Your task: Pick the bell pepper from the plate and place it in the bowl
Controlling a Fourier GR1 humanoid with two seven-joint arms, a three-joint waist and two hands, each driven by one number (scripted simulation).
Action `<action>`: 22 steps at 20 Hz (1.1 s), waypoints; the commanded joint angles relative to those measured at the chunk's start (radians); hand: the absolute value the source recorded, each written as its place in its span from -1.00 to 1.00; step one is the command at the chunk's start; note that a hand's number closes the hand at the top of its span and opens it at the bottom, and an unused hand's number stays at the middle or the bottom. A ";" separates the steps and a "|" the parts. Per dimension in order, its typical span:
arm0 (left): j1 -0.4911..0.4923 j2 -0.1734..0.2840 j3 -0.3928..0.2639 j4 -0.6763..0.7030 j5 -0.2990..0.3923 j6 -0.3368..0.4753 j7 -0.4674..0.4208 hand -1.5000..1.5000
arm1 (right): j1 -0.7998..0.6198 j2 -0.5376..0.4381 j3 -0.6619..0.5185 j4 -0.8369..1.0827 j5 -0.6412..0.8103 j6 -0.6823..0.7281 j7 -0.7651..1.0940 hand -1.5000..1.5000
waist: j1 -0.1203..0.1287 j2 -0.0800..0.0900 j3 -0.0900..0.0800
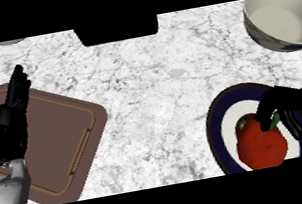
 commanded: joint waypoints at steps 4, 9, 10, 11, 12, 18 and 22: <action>-0.049 -0.039 -0.008 0.053 -0.029 -0.001 -0.015 0.00 | -0.207 -0.002 -0.262 0.223 -0.143 -0.008 -0.012 1.00 | 0.016 0.005 0.001; -0.049 -0.028 0.010 0.044 -0.025 -0.024 -0.020 0.00 | -0.308 -0.054 -0.380 0.510 -0.122 -0.062 -0.210 1.00 | 0.021 0.006 0.001; -0.098 -0.020 0.033 0.102 0.006 -0.048 -0.010 0.00 | -0.407 -0.090 -0.416 0.571 -0.145 -0.049 -0.173 1.00 | 0.023 0.009 0.001; -0.053 -0.024 0.015 0.036 -0.011 -0.036 0.001 0.00 | -0.402 -0.121 -0.481 0.648 -0.207 -0.025 -0.252 1.00 | 0.028 0.008 0.002; -0.021 -0.038 0.006 0.023 -0.014 -0.035 -0.015 0.00 | -0.394 -0.120 -0.478 0.712 -0.192 -0.035 -0.315 1.00 | 0.028 0.007 0.001; -0.037 -0.065 -0.020 0.036 -0.054 -0.016 -0.017 0.00 | -0.557 -0.172 -0.447 1.058 0.030 -0.222 -0.502 1.00 | 0.040 0.012 0.001; -0.065 -0.048 -0.021 0.023 -0.040 -0.049 0.012 0.00 | -0.605 -0.264 -0.474 1.274 0.123 -0.321 -0.632 1.00 | 0.058 0.020 0.003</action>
